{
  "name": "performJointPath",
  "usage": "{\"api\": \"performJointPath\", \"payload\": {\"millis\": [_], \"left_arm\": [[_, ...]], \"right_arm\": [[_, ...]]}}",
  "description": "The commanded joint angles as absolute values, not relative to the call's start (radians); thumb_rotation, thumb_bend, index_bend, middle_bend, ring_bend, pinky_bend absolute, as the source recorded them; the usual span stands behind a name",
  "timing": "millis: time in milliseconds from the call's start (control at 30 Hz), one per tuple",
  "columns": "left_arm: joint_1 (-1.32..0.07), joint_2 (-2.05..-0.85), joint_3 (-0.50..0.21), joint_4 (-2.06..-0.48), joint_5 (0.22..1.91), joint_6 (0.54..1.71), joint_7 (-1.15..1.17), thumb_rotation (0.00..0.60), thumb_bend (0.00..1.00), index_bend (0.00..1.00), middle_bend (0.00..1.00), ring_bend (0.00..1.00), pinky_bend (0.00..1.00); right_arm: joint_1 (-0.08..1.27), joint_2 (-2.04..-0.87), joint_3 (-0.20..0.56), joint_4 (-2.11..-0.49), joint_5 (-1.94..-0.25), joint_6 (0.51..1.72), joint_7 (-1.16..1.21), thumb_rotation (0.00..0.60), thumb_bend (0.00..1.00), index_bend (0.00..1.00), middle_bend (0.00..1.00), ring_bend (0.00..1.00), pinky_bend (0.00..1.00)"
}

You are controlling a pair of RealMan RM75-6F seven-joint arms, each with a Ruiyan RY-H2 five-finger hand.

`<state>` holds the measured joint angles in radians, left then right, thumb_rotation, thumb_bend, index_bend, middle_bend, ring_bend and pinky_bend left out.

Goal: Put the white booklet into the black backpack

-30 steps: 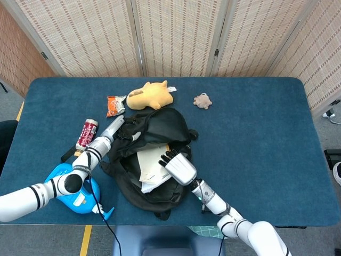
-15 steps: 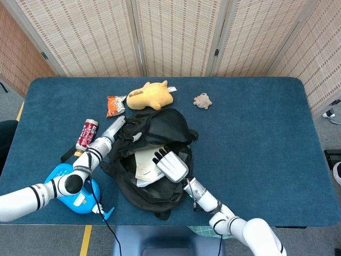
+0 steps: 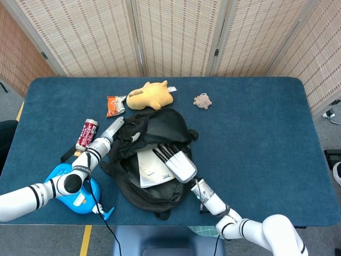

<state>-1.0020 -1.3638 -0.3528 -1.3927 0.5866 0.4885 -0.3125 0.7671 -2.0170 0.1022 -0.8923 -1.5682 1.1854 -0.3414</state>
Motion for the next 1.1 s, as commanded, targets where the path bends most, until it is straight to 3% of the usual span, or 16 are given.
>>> {"api": "performJointPath", "payload": {"millis": [33, 233, 467, 667, 900, 1100], "left_arm": [[-1.003, -1.363, -0.35, -1.393, 0.585, 0.488, -0.311, 0.6, 0.56, 0.56, 0.29, 0.22, 0.0], [-1.001, -1.36, -0.34, -1.401, 0.592, 0.487, -0.307, 0.6, 0.56, 0.53, 0.28, 0.21, 0.0], [-0.985, -1.347, -0.32, -1.443, 0.644, 0.495, -0.289, 0.6, 0.55, 0.31, 0.25, 0.2, 0.0], [-0.95, -1.318, -0.311, -1.503, 0.721, 0.526, -0.28, 0.6, 0.44, 0.25, 0.22, 0.17, 0.0], [-0.858, -1.278, -0.283, -1.586, 0.847, 0.685, -0.245, 0.6, 0.42, 0.25, 0.22, 0.17, 0.0], [-0.758, -1.268, -0.227, -1.624, 0.955, 0.887, -0.169, 0.6, 0.42, 0.27, 0.22, 0.17, 0.0]], "right_arm": [[0.728, -1.911, 0.098, -1.046, -1.536, 1.159, -0.393, 0.6, 0.16, 0.07, 0.1, 0.12, 0.2], [0.677, -1.753, 0.05, -1.235, -1.542, 1.165, -0.451, 0.6, 0.15, 0.07, 0.11, 0.13, 0.2], [0.568, -1.569, -0.038, -1.411, -1.579, 1.255, -0.49, 0.6, 0.15, 0.07, 0.12, 0.15, 0.18], [0.486, -1.458, -0.1, -1.479, -1.644, 1.356, -0.468, 0.6, 0.15, 0.07, 0.15, 0.16, 0.18], [0.4, -1.379, -0.124, -1.464, -1.679, 1.462, -0.383, 0.6, 0.15, 0.11, 0.18, 0.19, 0.18], [0.358, -1.318, -0.085, -1.459, -1.595, 1.466, -0.238, 0.6, 0.15, 0.11, 0.19, 0.2, 0.17]]}}
